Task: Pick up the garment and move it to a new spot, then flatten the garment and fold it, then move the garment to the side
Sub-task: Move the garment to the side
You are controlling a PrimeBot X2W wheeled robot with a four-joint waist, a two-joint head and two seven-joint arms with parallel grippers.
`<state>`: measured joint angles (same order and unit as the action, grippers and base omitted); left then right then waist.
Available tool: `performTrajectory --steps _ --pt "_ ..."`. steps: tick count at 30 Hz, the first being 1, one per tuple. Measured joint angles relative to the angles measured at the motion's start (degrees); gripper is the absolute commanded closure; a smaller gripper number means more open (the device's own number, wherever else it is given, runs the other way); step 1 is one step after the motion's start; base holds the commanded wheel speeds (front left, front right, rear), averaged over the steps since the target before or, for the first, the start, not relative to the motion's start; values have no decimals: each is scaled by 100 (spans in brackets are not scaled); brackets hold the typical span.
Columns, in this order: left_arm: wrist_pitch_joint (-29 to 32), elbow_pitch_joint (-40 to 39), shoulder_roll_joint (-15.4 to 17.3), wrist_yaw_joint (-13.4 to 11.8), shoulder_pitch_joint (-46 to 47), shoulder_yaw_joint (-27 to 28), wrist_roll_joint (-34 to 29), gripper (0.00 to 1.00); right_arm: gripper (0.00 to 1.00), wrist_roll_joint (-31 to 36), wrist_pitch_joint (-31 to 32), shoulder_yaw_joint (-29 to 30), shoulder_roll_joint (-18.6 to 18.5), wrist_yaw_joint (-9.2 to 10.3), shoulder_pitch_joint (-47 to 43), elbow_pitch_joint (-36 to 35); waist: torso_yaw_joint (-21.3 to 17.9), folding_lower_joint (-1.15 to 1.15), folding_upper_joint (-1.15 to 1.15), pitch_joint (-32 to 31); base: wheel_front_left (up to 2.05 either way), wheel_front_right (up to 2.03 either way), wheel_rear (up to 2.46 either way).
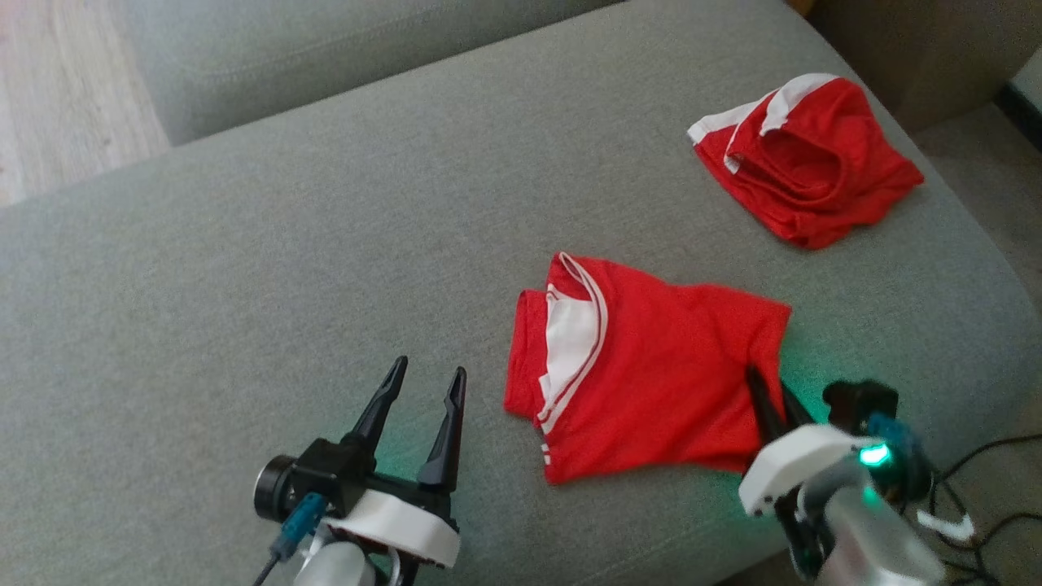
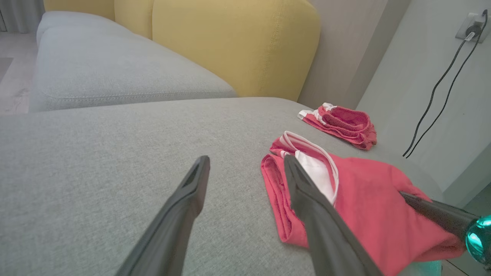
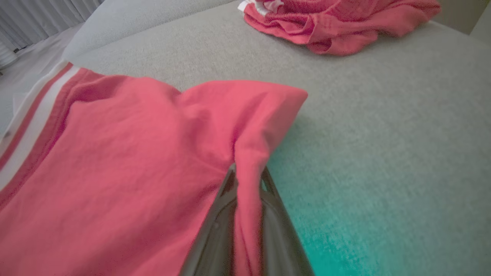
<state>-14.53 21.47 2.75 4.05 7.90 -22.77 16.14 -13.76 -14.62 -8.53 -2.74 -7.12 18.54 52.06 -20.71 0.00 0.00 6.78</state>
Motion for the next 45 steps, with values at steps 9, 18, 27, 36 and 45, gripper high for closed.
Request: performTrajectory --steps 9,18,27,36,45 --pt "0 109 1 69 -3 20 -234 0 100 639 212 69 -740 0 1963 96 302 0 0 402 0 0 0" --pt "0 179 1 152 142 164 -463 0 75 1937 482 1784 -2022 0 3165 1050 873 1 0 866 0 0 0" --pt "0 124 5 98 255 475 -463 0 0 2825 134 2827 -1590 1 3259 949 1051 0 0 1001 0 0 0" --pt "0 -3 -3 -9 245 970 -512 0 0 2402 30 2126 -426 0 2676 -341 1039 -1 0 772 0 0 0" --pt "0 -120 -11 -235 104 1629 -522 0 0 1338 24 1339 -115 1 911 -1506 1494 -1 0 545 0 0 0"
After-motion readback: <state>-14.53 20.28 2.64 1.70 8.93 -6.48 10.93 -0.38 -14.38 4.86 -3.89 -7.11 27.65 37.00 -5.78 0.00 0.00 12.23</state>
